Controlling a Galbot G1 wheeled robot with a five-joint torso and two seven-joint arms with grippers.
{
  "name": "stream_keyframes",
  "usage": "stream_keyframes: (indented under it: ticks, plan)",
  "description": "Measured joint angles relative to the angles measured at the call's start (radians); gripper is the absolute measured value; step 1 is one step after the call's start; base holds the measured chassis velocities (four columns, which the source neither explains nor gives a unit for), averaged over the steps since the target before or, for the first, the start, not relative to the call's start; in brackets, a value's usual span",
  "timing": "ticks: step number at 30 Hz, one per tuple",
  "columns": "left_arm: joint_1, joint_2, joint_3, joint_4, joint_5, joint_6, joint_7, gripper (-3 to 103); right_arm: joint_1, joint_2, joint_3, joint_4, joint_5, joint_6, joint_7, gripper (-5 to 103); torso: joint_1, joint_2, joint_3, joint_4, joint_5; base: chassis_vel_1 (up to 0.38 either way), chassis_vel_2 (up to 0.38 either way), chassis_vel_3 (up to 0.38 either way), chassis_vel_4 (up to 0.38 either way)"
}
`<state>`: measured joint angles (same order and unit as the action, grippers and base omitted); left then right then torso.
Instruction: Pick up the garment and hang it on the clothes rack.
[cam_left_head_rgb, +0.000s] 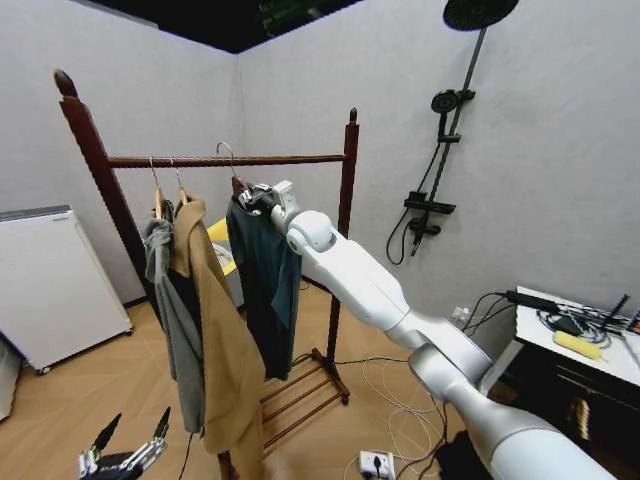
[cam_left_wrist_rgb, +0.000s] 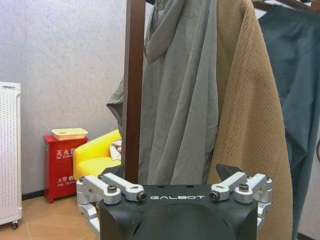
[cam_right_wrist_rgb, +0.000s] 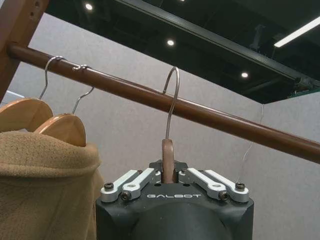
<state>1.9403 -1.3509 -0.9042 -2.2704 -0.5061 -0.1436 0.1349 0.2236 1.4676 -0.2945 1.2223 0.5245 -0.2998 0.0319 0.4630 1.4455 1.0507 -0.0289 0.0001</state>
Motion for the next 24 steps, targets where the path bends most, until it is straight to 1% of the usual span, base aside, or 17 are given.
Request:
stream_keyframes:
  ticks: [3,7,8,10,11,13,15,16,17,21,23,24]
  plan:
    - [0.0,0.0,0.0,0.0,0.0,0.0,0.0,100,0.003,0.022,-0.008,-0.026,-0.007,-0.001,0.005,10,0.0,0.0,0.0,0.0005,-0.0003,0.0,0.0,0.0,0.0]
    - [0.0,0.0,0.0,0.0,0.0,0.0,0.0,100,0.015,0.04,-0.01,-0.055,-0.012,0.001,0.006,10,0.0,0.001,0.001,0.0003,-0.0003,0.0,0.0,0.0,0.0]
    - [0.0,0.0,0.0,0.0,0.0,0.0,0.0,100,0.027,0.056,-0.009,-0.081,-0.013,0.007,0.005,10,0.0,0.001,0.001,0.0001,-0.0002,0.0,0.0,0.0,0.0]
    - [0.0,0.0,0.0,0.0,0.0,0.0,0.0,100,0.037,0.066,-0.007,-0.094,-0.013,0.009,0.004,10,0.001,0.001,0.001,0.0002,-0.0002,0.0,0.0,0.0,0.0]
    - [0.0,0.0,0.0,0.0,0.0,0.0,0.0,100,0.047,0.073,-0.005,-0.101,-0.012,0.009,0.002,10,0.001,0.001,0.001,0.0006,-0.0003,0.0,0.0,0.0,0.0]
    - [0.0,0.0,0.0,0.0,0.0,0.0,0.0,100,0.05,0.074,-0.005,-0.103,-0.008,0.006,0.001,10,0.001,0.001,0.001,0.0005,-0.0003,0.0,0.0,0.0,0.0]
    - [0.0,0.0,0.0,0.0,0.0,0.0,0.0,100,0.052,0.07,-0.005,-0.106,0.024,-0.012,0.001,10,0.001,0.001,0.001,0.0005,-0.0002,0.0,0.0,0.0,0.0]
    - [0.0,0.0,0.0,0.0,0.0,0.0,0.0,100,0.052,0.07,-0.005,-0.106,0.024,-0.012,0.001,10,0.001,0.001,0.001,0.0005,-0.0002,0.0,0.0,0.0,0.0]
    - [0.0,0.0,0.0,0.0,0.0,0.0,0.0,100,0.043,0.062,-0.005,-0.096,0.047,-0.023,0.007,10,0.001,0.001,0.001,0.0003,-0.0002,0.0,0.0,0.0,0.0]
    - [0.0,0.0,0.0,0.0,0.0,0.0,0.0,100,0.017,0.04,-0.002,-0.052,0.074,-0.043,0.033,8,0.001,0.001,0.001,0.0001,0.0,0.0,0.0,0.0,0.0]
    - [0.0,0.0,0.0,0.0,0.0,0.0,0.0,100,0.001,0.021,0.002,-0.007,0.107,-0.058,0.053,19,0.001,0.002,0.001,0.0003,0.0,0.0,0.0,0.0,0.0]
    - [0.0,0.0,0.0,0.0,0.0,0.0,0.0,100,0.001,0.021,0.002,-0.007,0.107,-0.058,0.053,19,0.001,0.002,0.001,0.0003,0.0,0.0,0.0,0.0,0.0]
